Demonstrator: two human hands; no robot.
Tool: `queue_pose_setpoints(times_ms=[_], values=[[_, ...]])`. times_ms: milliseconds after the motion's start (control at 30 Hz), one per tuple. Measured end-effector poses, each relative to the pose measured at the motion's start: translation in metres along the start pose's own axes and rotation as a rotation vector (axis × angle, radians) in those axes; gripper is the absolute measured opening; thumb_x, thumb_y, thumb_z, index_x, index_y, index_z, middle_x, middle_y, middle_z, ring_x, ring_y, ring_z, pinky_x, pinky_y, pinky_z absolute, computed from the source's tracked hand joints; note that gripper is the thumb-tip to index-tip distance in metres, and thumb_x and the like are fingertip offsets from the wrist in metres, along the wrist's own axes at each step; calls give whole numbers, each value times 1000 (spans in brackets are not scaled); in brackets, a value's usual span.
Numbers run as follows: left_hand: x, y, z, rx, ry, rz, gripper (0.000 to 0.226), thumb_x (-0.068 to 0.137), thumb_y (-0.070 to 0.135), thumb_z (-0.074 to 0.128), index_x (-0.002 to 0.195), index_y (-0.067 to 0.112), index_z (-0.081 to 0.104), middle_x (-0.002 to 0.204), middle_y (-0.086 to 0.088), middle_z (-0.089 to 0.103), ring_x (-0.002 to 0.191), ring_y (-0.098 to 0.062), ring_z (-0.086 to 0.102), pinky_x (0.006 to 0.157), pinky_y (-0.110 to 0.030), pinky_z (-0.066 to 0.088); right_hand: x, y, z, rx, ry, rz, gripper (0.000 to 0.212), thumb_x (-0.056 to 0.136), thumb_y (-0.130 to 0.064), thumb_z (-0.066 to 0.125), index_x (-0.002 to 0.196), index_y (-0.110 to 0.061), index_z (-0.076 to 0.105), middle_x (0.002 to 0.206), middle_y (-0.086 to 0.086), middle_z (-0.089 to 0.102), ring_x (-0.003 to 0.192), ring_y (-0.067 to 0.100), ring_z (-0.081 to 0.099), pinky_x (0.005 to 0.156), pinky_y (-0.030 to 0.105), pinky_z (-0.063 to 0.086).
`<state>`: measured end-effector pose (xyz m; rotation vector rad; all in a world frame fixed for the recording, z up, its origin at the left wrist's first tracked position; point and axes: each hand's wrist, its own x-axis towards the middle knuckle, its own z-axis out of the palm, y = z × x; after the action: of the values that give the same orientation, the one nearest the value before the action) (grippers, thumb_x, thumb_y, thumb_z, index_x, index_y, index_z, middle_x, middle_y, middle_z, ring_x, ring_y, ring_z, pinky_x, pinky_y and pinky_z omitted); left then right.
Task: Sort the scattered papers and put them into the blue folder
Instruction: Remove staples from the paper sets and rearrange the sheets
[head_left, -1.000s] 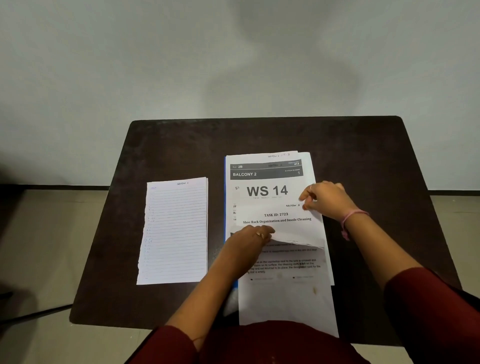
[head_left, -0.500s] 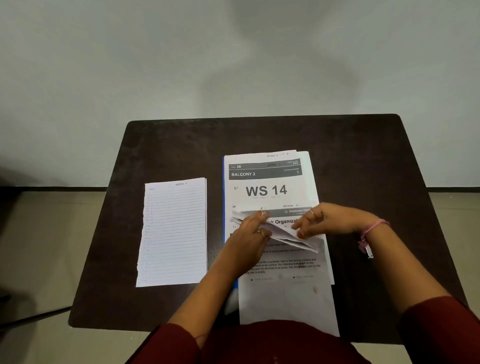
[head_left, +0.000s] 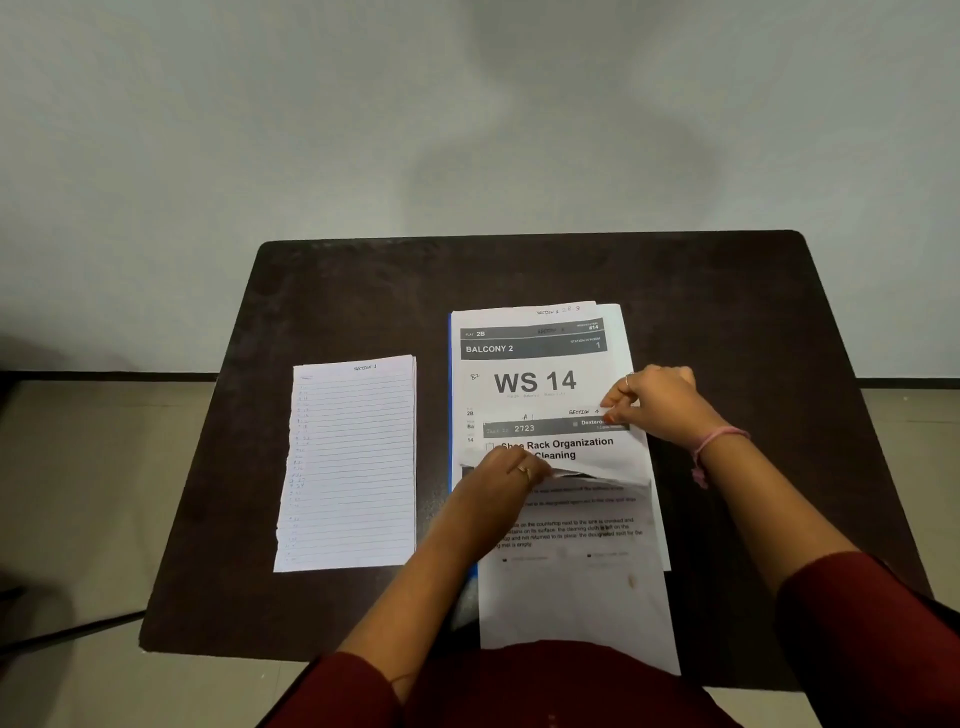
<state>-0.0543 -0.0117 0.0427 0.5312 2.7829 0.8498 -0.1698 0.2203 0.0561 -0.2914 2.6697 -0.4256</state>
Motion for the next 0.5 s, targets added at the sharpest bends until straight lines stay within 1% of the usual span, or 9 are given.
queue_pose_setpoints(times_ms=[67,100,133,200,267,333,367,433,500], values=[[2,3,-3,8,-10,-48,37,100,14,45,137,16,47,115,-2,60,109,-16,51,88,-30,48,-7,3,2,17,0,-40,8,86,-36,67,91,-35,73,87,-18,71,92,3,58,90,32,32],[4,1,0,24,33,-37,40,101,17,41,141,14,44,112,-4,62,106,-19,52,85,-34,51,-13,4,2,63,-14,-68,8,85,-34,68,90,-35,74,89,-18,72,89,1,60,91,31,39],[5,1,0,63,34,-6,42,100,21,38,141,10,43,108,-5,63,101,-23,54,80,-38,54,-19,4,1,138,-39,-105,8,84,-31,69,89,-35,74,91,-17,72,84,-1,61,86,23,44],[4,-4,1,146,-20,28,49,99,28,29,141,5,42,109,-6,64,96,-26,54,78,-41,55,-32,3,-3,307,-149,-173,13,82,-23,72,84,-36,73,96,-14,73,84,-6,62,73,7,42],[6,-4,1,197,-40,30,52,99,30,25,140,3,43,114,-9,63,94,-26,52,79,-42,54,-46,2,-9,495,-349,-171,15,82,-16,72,84,-31,74,108,-13,70,98,-5,61,80,7,44],[7,1,-2,153,10,37,43,97,21,39,133,3,52,103,-11,65,88,-28,56,71,-42,56,-55,4,-11,697,-513,-137,11,82,-14,71,91,-20,74,115,-8,68,107,2,62,89,15,48],[9,4,-3,125,41,45,36,93,15,49,126,3,59,95,-11,66,83,-29,57,65,-42,57,-58,4,-10,787,-517,-120,15,83,-18,70,97,-17,72,116,-6,68,109,6,62,90,18,49],[11,8,-6,78,126,53,27,90,13,55,112,4,68,88,-10,64,77,-28,58,57,-41,57,-62,7,-2,926,-423,-61,42,81,-42,69,114,-16,65,117,-4,68,111,10,62,92,22,49],[13,9,-5,48,172,-17,32,88,17,59,117,6,64,106,-14,62,91,-32,59,71,-44,58,-63,12,14,1107,-332,69,77,65,-71,67,120,-17,61,118,1,67,109,16,63,91,25,52]])
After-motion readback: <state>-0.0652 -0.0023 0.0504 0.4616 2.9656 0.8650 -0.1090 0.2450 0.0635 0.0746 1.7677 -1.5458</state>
